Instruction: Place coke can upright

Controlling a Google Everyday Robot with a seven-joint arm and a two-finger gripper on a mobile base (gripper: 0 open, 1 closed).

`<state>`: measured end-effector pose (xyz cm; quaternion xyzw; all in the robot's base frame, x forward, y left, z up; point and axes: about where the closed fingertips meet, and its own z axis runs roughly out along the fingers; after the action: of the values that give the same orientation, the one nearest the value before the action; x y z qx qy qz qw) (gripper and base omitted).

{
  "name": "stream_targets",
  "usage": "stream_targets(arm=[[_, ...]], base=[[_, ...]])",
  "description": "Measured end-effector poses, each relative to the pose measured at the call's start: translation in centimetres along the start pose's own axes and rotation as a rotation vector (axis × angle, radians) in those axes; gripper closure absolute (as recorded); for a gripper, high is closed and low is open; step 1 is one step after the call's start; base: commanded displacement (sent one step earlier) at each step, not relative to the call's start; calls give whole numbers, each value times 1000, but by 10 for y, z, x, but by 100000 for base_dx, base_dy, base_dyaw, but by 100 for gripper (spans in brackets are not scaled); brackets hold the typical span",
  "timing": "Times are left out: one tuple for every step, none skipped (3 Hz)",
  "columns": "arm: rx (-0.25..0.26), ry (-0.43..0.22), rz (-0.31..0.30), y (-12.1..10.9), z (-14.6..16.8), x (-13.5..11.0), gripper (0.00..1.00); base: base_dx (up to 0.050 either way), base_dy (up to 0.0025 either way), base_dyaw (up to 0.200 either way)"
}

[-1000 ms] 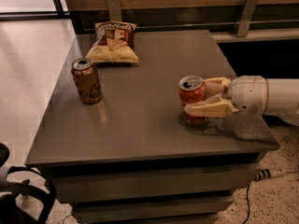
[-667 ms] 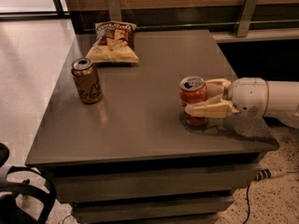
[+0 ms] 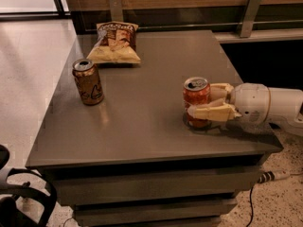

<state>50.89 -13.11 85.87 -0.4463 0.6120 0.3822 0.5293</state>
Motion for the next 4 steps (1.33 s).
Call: stream_targets(arm=[[0, 0, 0, 0, 0, -2, 89], [0, 0, 0, 0, 0, -2, 66], [-5, 0, -1, 1, 2, -3, 42], [-9, -1, -2, 2, 4, -4, 19]], base=[[0, 0, 0], [0, 0, 0], [0, 0, 0], [0, 0, 0]])
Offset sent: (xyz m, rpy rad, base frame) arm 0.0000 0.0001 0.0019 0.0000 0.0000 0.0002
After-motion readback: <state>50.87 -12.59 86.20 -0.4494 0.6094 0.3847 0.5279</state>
